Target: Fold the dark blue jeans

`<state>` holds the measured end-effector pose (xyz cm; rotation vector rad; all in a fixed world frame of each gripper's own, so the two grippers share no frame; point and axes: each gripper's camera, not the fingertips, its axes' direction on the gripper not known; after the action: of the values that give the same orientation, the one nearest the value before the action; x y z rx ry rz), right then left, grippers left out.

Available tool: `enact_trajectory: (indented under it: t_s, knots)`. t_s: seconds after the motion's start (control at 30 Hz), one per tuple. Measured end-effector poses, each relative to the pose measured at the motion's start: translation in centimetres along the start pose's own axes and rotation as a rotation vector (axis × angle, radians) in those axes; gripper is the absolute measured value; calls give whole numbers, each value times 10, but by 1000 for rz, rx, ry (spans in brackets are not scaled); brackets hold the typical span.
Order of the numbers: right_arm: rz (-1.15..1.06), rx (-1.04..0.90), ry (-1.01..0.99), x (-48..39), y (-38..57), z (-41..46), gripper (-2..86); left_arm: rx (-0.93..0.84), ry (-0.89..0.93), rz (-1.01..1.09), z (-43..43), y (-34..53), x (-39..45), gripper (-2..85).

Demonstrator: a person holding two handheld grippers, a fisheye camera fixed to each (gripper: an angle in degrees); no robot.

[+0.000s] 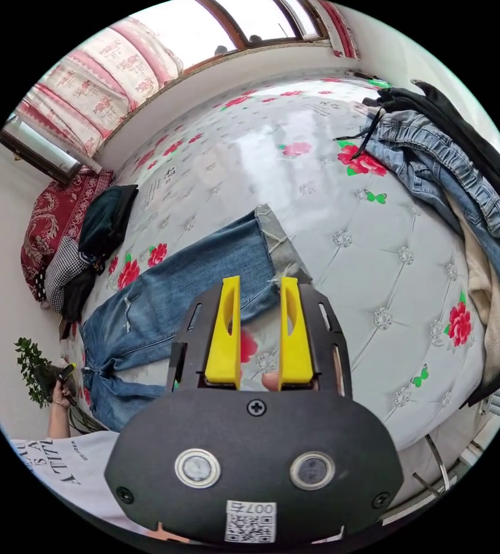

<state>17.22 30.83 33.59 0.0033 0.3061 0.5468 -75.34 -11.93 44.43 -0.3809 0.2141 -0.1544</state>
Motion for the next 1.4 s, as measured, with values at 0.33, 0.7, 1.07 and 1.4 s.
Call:
enact_trajectory:
  t_s: [0.33, 0.7, 1.07, 1.4]
  knots:
    - [-132, -311, 63, -13, -100, 69, 13, -229, -167, 131, 42, -91, 44, 1]
    - [-217, -254, -53, -16, -40, 45, -1, -168, -86, 195, 10, -62, 39, -8]
    - [-367, 174, -189, -83, -46, -83, 1, -9, -63, 298, -60, -116, 56, -7]
    - [-57, -229, 83, -22, 68, 58, 30, -70, -128, 263, -42, -91, 51, 60]
